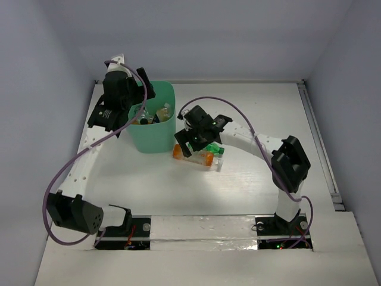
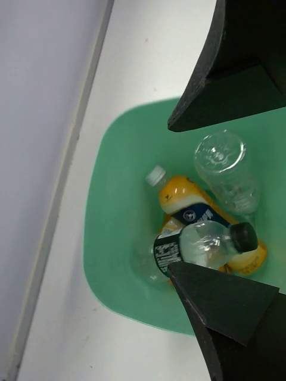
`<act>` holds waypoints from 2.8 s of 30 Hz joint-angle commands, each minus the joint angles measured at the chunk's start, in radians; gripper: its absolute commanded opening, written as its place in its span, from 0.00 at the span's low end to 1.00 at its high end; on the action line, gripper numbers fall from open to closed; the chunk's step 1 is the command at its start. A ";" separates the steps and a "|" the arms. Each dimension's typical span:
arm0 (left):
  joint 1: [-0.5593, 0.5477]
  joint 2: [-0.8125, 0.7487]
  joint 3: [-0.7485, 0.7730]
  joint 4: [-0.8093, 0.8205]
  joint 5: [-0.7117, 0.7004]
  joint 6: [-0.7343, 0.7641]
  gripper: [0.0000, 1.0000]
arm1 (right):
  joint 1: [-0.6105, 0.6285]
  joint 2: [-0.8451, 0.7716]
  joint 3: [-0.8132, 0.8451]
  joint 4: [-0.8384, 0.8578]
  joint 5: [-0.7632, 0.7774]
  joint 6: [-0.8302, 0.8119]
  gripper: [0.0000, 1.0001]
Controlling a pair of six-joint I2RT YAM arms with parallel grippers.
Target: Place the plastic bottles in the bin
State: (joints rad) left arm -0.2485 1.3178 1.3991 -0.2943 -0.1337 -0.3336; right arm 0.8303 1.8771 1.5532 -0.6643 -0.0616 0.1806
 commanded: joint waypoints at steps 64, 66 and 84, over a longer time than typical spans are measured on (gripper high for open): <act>-0.015 -0.578 -0.213 -0.105 0.322 -0.285 0.56 | 0.069 0.118 0.699 0.522 0.333 0.456 0.89; -0.040 -0.569 -0.229 -0.080 0.338 -0.294 0.54 | 0.069 0.068 0.659 0.517 0.345 0.435 0.89; -0.669 -0.036 -0.319 0.147 -0.087 -0.613 0.00 | -0.049 -1.044 -0.662 0.304 0.361 0.485 0.02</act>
State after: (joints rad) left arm -0.9115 1.2491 1.0988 -0.2554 -0.1497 -0.8196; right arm 0.7738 0.9512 0.9852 -0.2390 0.3107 0.5976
